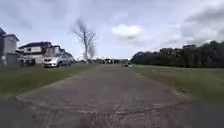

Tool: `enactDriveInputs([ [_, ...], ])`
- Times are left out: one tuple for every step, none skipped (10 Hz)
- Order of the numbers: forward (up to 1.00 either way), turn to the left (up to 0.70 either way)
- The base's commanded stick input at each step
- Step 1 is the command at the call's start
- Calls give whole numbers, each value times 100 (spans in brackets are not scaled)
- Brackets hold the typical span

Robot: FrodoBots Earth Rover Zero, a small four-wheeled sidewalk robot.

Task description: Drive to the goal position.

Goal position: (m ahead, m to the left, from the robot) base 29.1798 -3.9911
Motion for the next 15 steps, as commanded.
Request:
enactDriveInputs([
  [70,0],
  [70,0],
  [70,0],
  [70,0],
  [70,0],
  [70,0],
  [70,0],
  [70,0],
  [70,0],
  [70,0],
  [70,0],
  [70,0],
  [70,0],
  [70,0],
  [70,0],
])
